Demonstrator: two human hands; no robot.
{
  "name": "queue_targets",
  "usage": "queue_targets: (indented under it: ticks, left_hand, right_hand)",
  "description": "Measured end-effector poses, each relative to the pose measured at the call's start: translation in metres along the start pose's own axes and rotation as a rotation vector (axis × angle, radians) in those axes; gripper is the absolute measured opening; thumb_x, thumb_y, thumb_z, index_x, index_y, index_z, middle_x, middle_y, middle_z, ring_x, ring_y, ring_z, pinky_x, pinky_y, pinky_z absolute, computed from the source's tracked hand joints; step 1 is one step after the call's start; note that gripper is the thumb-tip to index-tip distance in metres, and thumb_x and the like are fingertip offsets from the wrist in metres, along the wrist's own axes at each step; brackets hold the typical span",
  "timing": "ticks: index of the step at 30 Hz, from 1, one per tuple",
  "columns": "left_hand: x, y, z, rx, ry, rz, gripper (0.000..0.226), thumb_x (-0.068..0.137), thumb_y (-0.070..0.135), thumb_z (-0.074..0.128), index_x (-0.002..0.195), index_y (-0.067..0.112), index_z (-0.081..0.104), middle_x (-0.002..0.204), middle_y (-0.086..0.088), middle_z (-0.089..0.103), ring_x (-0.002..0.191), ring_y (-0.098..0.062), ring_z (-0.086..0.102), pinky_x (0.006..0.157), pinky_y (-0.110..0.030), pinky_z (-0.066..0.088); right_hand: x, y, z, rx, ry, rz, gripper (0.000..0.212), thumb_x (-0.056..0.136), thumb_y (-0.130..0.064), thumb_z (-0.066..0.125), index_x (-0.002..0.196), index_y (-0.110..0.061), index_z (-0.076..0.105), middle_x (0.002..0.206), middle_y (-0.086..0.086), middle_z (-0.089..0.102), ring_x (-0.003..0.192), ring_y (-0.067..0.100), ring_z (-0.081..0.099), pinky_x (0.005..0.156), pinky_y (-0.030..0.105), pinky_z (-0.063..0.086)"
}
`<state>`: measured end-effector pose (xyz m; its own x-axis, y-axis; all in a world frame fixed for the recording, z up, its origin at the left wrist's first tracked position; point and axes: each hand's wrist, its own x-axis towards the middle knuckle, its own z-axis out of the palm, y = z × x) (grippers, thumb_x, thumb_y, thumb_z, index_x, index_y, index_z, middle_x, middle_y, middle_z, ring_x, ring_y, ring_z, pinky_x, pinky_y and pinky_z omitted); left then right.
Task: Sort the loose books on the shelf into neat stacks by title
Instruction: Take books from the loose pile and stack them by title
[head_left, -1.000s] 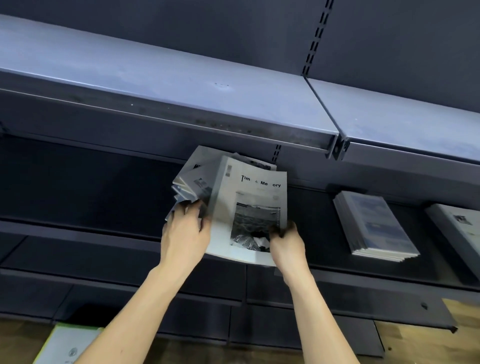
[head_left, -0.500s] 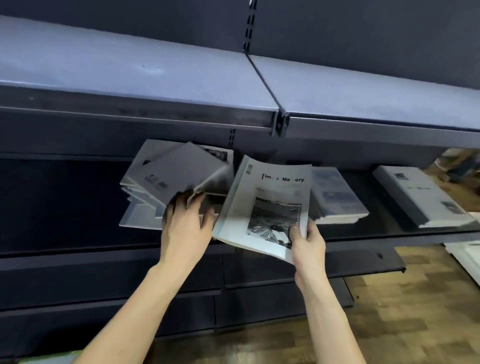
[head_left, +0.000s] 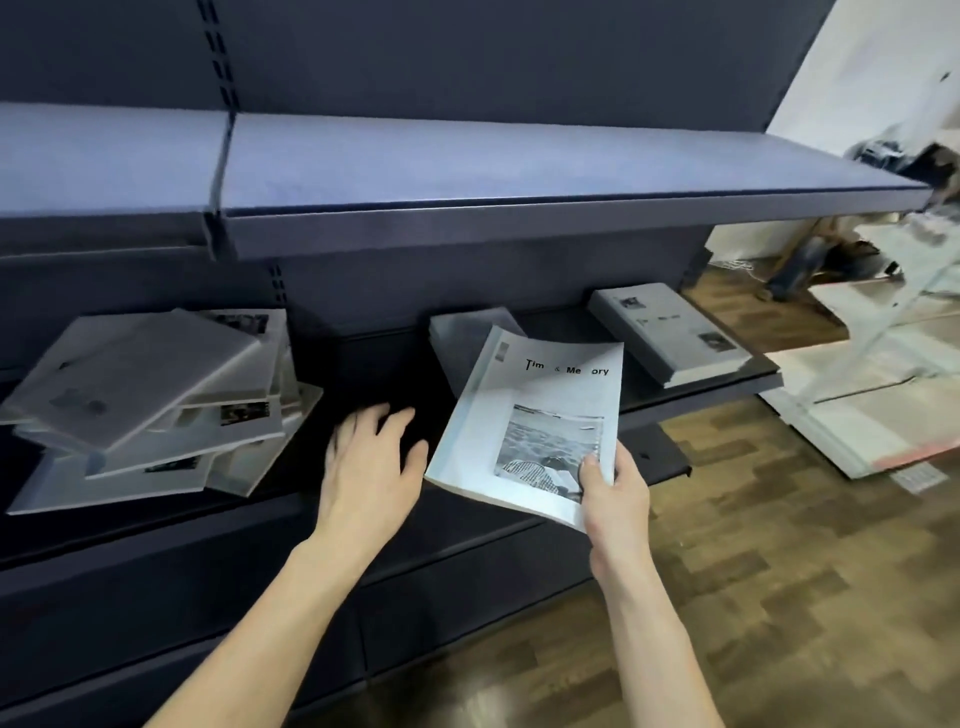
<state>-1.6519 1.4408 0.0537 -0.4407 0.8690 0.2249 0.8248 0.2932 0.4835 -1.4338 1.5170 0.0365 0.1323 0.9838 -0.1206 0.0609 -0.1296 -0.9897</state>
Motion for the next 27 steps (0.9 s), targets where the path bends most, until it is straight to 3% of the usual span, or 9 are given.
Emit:
queue_targets:
  ticks: [3,12,18,27]
  left_hand:
    - [-0.005,0.039,0.022,0.000,-0.021,0.050,0.045,0.095,0.032,0.054,0.138,0.017,0.053,0.143,-0.008,0.047,0.138,-0.027,0.034,0.114,-0.046,0.029]
    - [-0.017,0.127,0.069,0.021,-0.013,0.147,0.046,0.094,0.030,0.056,0.137,0.013,0.055,0.139,-0.008,0.051,0.134,-0.026,0.040,0.113,-0.048,0.032]
    - [-0.012,0.157,0.088,0.079,-0.034,0.194,0.044,0.095,0.031,0.055,0.138,0.021,0.054,0.140,-0.006,0.050,0.133,-0.025,0.040,0.114,-0.050,0.028]
    - [0.038,0.209,0.145,0.056,-0.119,0.211,0.048,0.097,0.035,0.051,0.143,0.022,0.047,0.148,-0.008,0.043,0.141,-0.026,0.031,0.117,-0.045,0.023]
  right_hand:
    - [0.014,0.003,-0.042,0.037,0.033,0.001,0.025,0.103,-0.013,0.050,0.121,-0.027,0.061,0.107,-0.007,0.070,0.090,0.006,0.067,0.062,0.014,0.048]
    - [0.049,0.013,-0.133,0.066,0.055,-0.025,0.027,0.103,-0.012,0.050,0.123,-0.024,0.063,0.108,-0.009,0.071,0.092,0.005,0.068,0.067,0.017,0.049]
    - [0.073,0.020,-0.168,0.090,0.073,-0.014,0.028,0.102,-0.011,0.051,0.124,-0.023,0.064,0.112,-0.004,0.071,0.098,0.012,0.069,0.071,0.020,0.050]
    - [0.128,0.023,-0.203,0.032,0.066,0.015,0.026,0.103,-0.013,0.050,0.119,-0.028,0.064,0.107,-0.010,0.072,0.092,0.004,0.069,0.067,0.015,0.051]
